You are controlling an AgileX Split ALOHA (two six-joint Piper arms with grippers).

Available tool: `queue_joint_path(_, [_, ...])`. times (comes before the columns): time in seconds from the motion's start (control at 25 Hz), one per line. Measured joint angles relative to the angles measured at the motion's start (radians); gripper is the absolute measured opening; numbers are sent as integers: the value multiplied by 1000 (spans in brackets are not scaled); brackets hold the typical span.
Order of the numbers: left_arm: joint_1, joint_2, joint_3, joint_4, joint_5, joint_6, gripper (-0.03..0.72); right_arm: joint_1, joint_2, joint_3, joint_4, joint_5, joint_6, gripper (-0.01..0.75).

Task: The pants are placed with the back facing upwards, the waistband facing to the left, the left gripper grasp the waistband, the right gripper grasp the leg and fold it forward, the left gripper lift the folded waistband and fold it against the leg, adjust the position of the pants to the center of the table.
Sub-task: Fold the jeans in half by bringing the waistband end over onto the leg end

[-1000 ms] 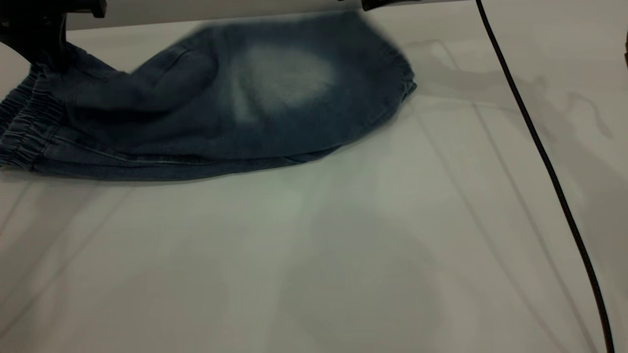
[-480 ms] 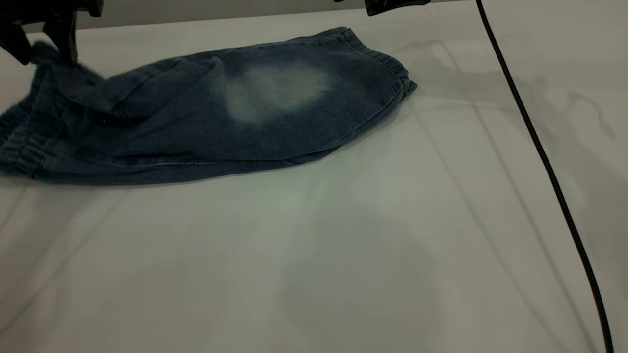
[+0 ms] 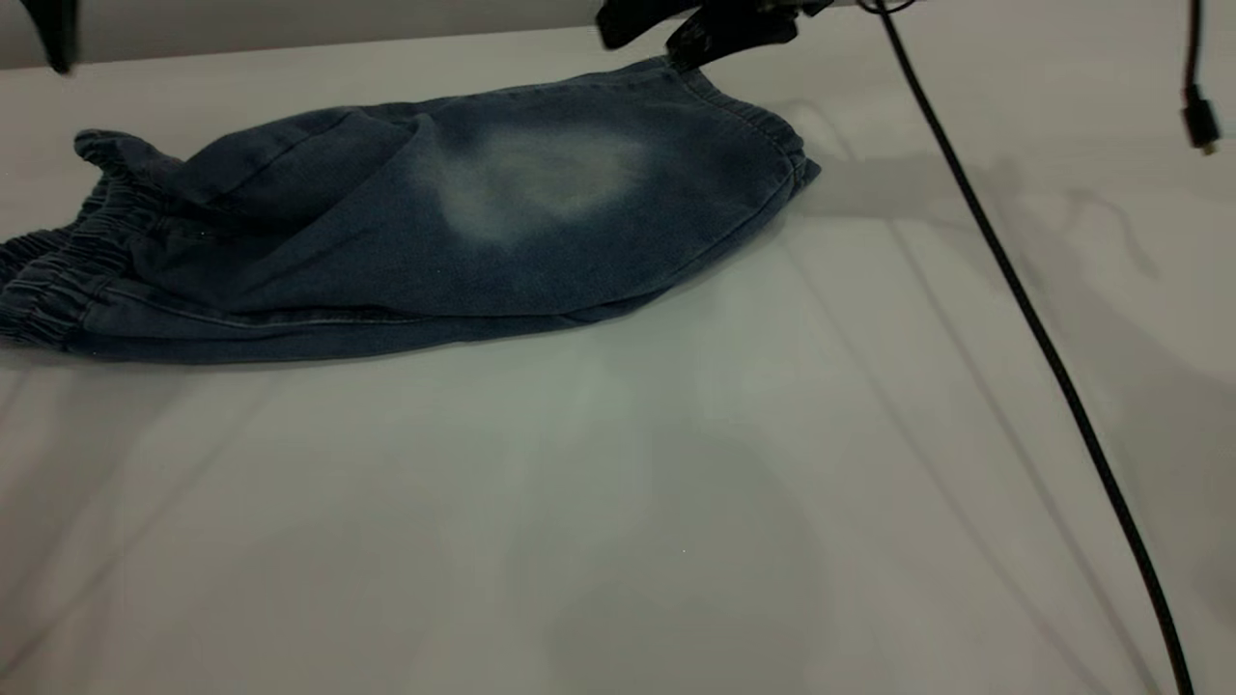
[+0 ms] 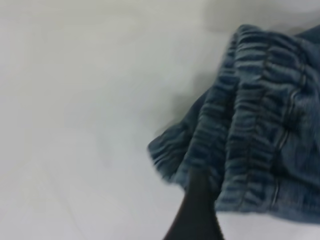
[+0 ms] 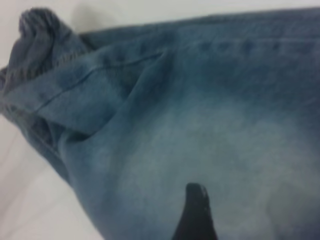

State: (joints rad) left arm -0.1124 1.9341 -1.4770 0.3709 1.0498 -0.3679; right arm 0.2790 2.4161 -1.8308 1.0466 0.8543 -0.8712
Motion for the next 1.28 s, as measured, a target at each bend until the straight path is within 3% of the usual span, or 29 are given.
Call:
queue_joint_path(0.24, [0, -139, 0, -14, 29, -9, 549, 3, -2, -153, -226, 137, 225, 488])
queue_joint_path(0.48, [1, -240, 63, -33, 35, -11, 549, 3, -3, -376, -472, 341, 428, 488])
queue_joint_path(0.76, [1, -265, 217, -42, -60, -53, 549, 1, -70, -576, -645, 371, 590, 488])
queue_joint_path(1.04, [1, -276, 356, -35, -123, -96, 549, 1, -231, -467, -781, 370, 654, 488])
queue_joint_path(1.28, [1, -355, 504, 65, -169, -217, 549, 1, -360, -311, -842, 369, 654, 488])
